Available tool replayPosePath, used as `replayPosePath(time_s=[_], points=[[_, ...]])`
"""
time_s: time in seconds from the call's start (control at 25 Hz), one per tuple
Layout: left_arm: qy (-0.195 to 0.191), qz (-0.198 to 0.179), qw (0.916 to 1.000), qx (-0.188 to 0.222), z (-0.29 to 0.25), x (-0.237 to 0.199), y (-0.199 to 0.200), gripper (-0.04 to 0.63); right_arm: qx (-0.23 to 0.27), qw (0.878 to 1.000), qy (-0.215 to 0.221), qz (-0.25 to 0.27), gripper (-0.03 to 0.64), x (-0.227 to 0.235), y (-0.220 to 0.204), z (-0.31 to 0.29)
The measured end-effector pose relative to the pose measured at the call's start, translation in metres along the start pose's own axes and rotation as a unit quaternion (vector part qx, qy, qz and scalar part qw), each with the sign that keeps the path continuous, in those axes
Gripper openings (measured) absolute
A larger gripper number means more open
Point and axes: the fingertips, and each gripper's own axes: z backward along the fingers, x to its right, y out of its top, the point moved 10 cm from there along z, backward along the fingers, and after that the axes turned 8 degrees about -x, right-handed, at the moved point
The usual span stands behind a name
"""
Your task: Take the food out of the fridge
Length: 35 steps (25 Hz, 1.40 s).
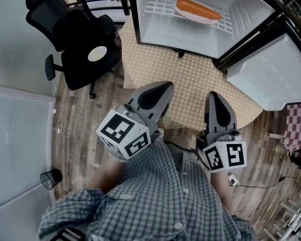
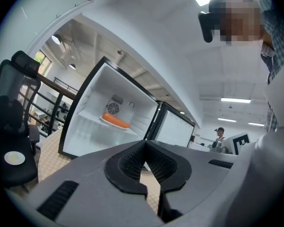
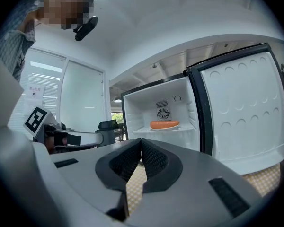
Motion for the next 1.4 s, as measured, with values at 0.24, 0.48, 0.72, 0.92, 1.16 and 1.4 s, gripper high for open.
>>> replayPosePath(time_s=[0.24,0.48,0.72,0.92,1.16,1.4], points=[[0.001,0.013,0.9999,-0.004,-0.009,-0.011,-0.001,0.005,-0.016,1.0,0.001,0.006,0.011,0.005,0.001,-0.012],[0.013,0.02,0.9997,-0.002,-0.023,-0.023,0.005,0.005,-0.025,0.999,0.019,0.015,0.011,0.014,0.003,-0.035],[0.029,0.018,0.9993,0.014,-0.038,-0.033,0.022,0.005,-0.041,0.998,0.035,-0.008,0.011,0.031,0.013,-0.066],[0.039,0.02,0.9987,0.026,-0.059,-0.044,0.033,0.005,-0.054,0.994,0.049,-0.083,0.011,0.055,0.016,-0.095],[0.03,0.066,0.9971,0.024,-0.097,-0.064,0.042,0.005,-0.059,0.987,0.062,-0.138,0.011,0.085,0.024,-0.129],[0.005,0.144,0.989,0.036,-0.136,-0.084,0.049,0.005,-0.046,0.97,0.082,-0.223,0.011,0.112,0.029,-0.16]])
